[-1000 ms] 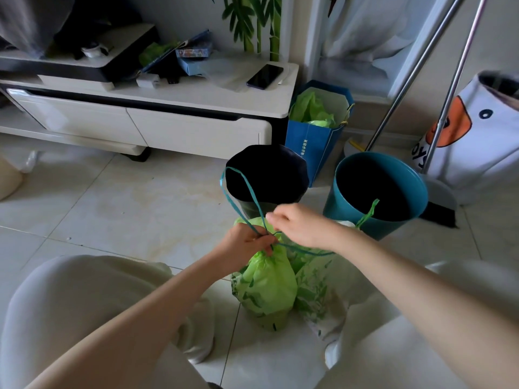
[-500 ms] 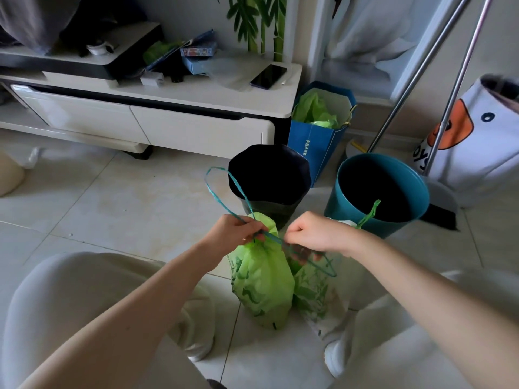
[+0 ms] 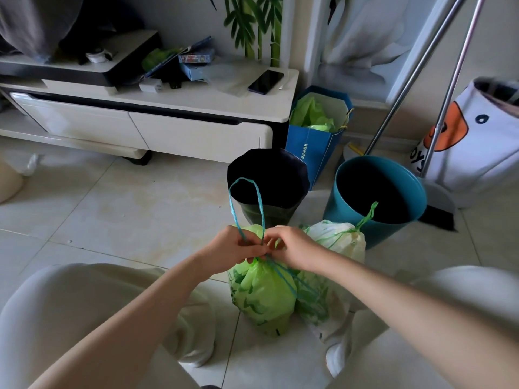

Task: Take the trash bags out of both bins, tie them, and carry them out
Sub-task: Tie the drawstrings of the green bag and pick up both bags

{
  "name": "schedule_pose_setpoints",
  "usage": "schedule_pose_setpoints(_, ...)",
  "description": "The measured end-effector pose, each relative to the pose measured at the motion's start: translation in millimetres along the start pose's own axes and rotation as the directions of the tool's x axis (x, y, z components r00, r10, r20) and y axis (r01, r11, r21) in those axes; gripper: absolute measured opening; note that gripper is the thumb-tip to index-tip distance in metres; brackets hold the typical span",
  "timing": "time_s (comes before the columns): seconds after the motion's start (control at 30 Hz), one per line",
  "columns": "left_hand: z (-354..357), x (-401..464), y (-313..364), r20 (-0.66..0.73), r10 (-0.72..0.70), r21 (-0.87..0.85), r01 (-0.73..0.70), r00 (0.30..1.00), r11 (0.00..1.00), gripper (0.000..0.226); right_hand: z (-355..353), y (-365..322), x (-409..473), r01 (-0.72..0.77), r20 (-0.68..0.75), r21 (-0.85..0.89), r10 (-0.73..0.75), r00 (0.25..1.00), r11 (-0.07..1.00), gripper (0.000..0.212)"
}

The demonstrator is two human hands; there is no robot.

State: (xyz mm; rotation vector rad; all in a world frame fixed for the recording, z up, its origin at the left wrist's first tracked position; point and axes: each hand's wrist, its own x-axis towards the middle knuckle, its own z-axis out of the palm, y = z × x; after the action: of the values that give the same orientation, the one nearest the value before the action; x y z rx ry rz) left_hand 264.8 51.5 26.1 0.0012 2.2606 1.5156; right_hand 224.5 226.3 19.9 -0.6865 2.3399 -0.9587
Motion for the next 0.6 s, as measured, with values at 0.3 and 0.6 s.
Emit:
schedule_pose_setpoints(0.3, 3.2, 4.2, -17.9, -0.272, 0.168, 0.259, -0.096, 0.948, 0.961, 0.024, 2.5, -2.4, 2.4, -0.031, -0.074, 0.013, 0.032, 0.997, 0.999, 0.01)
schedule_pose_setpoints(0.6, 8.9, 2.0, -24.6, -0.184, 0.502, 0.732, -0.224, 0.845, 0.644, 0.016, 4.1, -6.5, 0.3, -0.126, -0.017, 0.193, 0.132, 0.991, 0.973, 0.016)
